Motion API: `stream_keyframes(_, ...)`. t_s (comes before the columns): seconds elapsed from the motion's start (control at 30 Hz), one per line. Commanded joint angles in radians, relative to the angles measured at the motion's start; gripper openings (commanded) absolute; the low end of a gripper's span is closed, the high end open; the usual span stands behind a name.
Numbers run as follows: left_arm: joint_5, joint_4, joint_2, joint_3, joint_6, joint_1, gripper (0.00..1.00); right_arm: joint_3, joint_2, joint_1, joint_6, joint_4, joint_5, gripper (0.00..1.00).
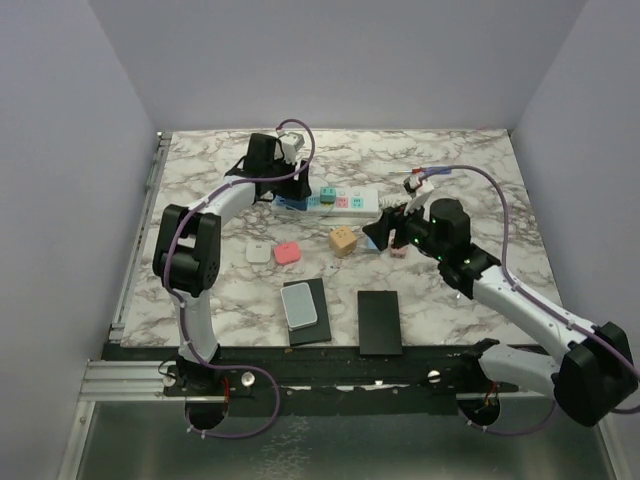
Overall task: Pull the plug off the socket
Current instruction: Move the socket to the center of the board.
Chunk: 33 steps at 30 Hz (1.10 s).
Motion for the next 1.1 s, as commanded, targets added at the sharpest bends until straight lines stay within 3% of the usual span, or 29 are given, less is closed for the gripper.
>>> stream_keyframes(0.0, -0.040, -0.081, 0.019, -0.033, -0.108, -0.032, 0.75, 0.097, 0.137, -0.004, -0.084, 0.033, -0.045, 0.66)
stream_keyframes(0.2, -0.051, 0.037, -0.064, -0.083, -0.194, -0.034, 0.88, 0.308, 0.389, -0.003, -0.204, -0.097, -0.069, 0.51)
stream_keyframes(0.37, -0.086, 0.087, -0.108, -0.129, -0.243, -0.039, 0.90, 0.422, 0.540, -0.004, -0.287, -0.118, -0.085, 0.59)
stream_keyframes(0.63, -0.129, 0.125, -0.095, -0.153, -0.288, -0.066, 0.91, 0.608, 0.729, -0.004, -0.329, -0.171, -0.038, 0.61)
stream_keyframes(0.77, -0.148, 0.122, -0.077, -0.146, -0.288, -0.066, 0.84, 0.653, 0.766, -0.004, -0.305, -0.198, -0.029, 0.63)
stream_keyframes(0.9, -0.162, 0.108, -0.067, -0.138, -0.275, -0.065, 0.58, 0.639, 0.767, -0.003, -0.309, -0.170, -0.047, 0.65)
stream_keyframes(0.97, -0.183, 0.094, -0.060, -0.131, -0.258, -0.065, 0.57, 0.640, 0.773, -0.004, -0.314, -0.175, -0.061, 0.65)
stream_keyframes(1.07, -0.190, 0.057, -0.031, -0.105, -0.235, -0.065, 0.65, 0.630, 0.776, -0.003, -0.314, -0.161, -0.065, 0.65)
